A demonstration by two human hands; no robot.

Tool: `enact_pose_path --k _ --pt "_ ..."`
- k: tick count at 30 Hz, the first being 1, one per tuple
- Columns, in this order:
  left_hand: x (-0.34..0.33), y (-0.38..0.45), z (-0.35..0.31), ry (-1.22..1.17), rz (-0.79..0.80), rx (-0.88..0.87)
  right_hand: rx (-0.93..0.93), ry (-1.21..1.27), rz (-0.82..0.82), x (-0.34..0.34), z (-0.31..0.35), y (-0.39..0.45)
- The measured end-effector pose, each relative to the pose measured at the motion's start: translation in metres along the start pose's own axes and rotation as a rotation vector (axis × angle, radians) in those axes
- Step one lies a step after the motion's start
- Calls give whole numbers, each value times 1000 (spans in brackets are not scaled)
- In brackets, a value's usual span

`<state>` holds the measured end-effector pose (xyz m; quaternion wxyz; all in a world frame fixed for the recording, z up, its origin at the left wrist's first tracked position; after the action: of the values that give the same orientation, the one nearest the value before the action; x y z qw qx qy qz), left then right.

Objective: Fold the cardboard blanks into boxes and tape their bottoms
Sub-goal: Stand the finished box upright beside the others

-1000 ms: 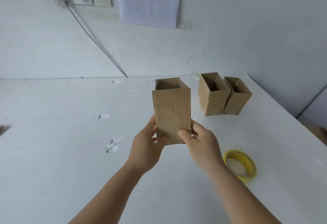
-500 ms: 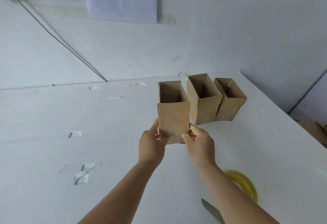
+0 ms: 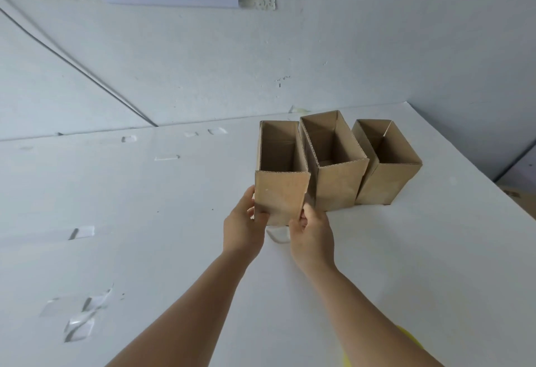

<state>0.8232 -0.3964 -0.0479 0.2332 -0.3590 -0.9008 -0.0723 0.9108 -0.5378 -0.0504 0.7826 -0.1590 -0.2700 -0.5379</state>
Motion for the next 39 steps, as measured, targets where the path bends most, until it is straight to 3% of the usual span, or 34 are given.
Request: enact_pose_path --k 15,22,26,30,39 --pt "-13 6 3 46 32 42 -36 76 48 -16 -9 3" --pt "2 -23 -8 470 172 -51 17 -123 143 -18 5 -18" --pt "22 -53 -6 742 230 -153 143 -395 269 -26 18 -46" --pt "51 -85 13 841 218 -205 280 -592 373 -44 40 -86" --pt "189 -196 68 862 82 -136 452 -607 514 -102 118 -226"
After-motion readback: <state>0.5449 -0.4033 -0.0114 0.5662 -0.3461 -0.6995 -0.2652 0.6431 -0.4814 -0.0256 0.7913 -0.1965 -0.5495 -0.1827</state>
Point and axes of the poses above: each hand's wrist, its own y-axis towards the middle knuckle, its own x-axis out of the back of the hand, z = x × y, the point moved 10 cm from there along y, towards the middle knuckle
